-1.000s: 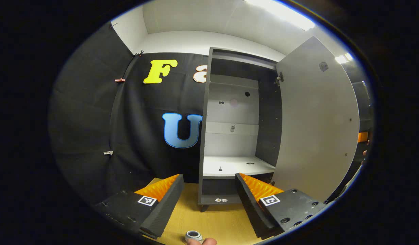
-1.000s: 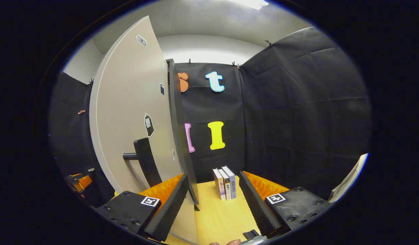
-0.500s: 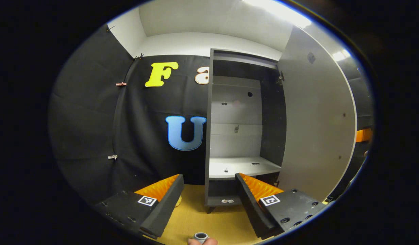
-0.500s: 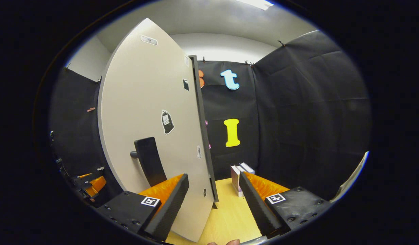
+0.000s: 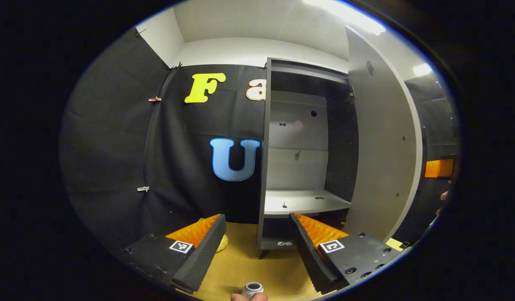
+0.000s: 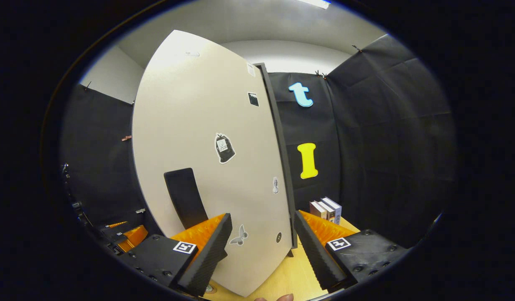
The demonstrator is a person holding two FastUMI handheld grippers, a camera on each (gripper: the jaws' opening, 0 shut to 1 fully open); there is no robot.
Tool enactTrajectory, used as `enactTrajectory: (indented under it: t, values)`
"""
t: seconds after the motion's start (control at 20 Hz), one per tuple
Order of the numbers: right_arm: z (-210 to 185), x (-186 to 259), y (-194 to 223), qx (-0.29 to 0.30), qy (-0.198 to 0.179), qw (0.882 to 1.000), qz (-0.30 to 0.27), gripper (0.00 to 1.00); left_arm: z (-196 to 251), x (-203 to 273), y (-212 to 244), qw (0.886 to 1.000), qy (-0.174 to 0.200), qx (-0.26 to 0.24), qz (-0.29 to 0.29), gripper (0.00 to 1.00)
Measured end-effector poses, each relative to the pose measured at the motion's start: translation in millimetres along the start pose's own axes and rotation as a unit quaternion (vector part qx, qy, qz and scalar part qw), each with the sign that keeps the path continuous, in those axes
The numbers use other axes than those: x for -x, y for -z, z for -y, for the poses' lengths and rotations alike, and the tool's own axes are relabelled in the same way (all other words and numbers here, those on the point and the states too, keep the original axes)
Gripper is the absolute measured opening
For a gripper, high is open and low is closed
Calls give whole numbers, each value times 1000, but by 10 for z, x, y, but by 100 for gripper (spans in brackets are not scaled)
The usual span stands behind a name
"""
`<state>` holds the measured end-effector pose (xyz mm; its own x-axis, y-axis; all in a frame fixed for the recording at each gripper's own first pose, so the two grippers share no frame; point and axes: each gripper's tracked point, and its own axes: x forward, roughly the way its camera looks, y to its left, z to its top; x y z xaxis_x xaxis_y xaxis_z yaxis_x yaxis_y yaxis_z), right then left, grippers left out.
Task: Open the cabinet door with the right hand, grasp the bottle in the cabinet with the left hand and place it on the coaster, then close the cabinet door with the right hand.
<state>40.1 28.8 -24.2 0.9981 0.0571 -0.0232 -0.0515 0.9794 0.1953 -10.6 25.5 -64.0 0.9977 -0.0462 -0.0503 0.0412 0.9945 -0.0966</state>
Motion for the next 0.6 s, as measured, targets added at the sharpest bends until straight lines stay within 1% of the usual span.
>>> enactTrajectory:
  t: [0.15, 0.2, 0.25, 0.3, 0.35, 0.4, 0.5, 0.6]
  values:
    - [-261, -101, 141, 5, -34, 999, -14, 97, -12, 9, -10, 1000, -2, -1, 2, 95]
    - [-366, -114, 167, 5, -48, 999, -19, 98, -21, 16, -12, 1000, -3, -2, 2, 92]
    - [-442, -112, 183, 5, -57, 998, -21, 98, -27, 21, -23, 1000, -4, -2, 3, 95]
    - [-484, -112, 175, 7, -62, 998, -20, 98, -22, 30, -30, 1000, -5, -1, 3, 95]
    - [-515, -110, 172, 9, -66, 998, -20, 98, -18, 42, -25, 1000, -5, -1, 3, 92]
    - [-539, -104, 174, 9, -69, 997, -20, 97, -13, 58, -36, 1000, -6, -1, 3, 94]
    - [-549, -81, 161, 10, -74, 997, -15, 98, -9, 78, -58, 1000, -6, -2, 5, 95]
    - [-516, -71, 162, 16, -71, 997, -11, 97, 2, 94, -73, 1000, -5, -4, 6, 94]
